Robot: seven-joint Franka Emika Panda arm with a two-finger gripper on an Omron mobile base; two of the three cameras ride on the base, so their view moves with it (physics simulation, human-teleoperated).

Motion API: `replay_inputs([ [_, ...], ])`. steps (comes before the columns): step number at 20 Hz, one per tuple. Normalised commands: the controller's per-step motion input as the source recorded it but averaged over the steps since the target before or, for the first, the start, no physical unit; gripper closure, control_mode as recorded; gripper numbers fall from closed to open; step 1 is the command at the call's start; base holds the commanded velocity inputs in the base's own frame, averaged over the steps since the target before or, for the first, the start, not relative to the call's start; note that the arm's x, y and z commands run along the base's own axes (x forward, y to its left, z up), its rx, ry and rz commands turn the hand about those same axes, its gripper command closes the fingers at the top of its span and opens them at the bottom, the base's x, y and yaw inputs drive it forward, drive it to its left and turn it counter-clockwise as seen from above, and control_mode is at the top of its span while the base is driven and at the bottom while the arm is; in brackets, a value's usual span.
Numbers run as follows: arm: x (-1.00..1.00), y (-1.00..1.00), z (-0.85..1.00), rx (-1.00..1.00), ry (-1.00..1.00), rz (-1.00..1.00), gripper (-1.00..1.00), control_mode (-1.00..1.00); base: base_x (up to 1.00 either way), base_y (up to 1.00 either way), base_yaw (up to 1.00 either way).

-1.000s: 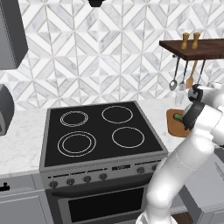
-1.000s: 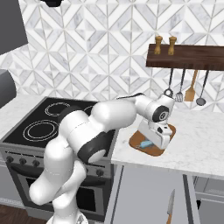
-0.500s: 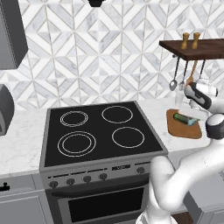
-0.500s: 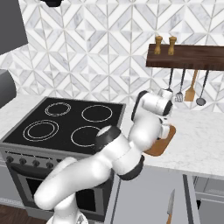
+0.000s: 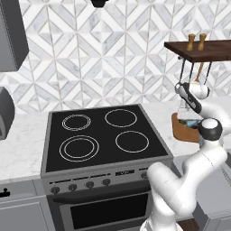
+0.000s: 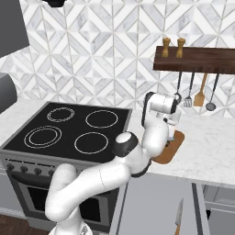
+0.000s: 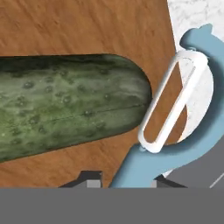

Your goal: Place the appropriate cutting tool for cutting the cucumber skin on the cutting board.

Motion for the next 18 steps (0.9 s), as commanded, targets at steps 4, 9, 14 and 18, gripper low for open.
replay_inputs([
  [4,-0.16,0.09,-0.46,-0.02,0.19,0.00,1.00,-1.00,0.00,0.00,0.00],
  [9,-0.39,0.16,-0.22,-0.01,0.13,0.00,-1.00,-1.00,0.00,0.00,0.00],
  [14,-0.19,0.26,0.19,0.00,0.00,0.00,-1.00,-1.00,0.00,0.00,0.00],
  [18,0.00,0.00,0.29,0.11,-0.27,0.00,-1.00,-1.00,0.00,0.00,0.00],
])
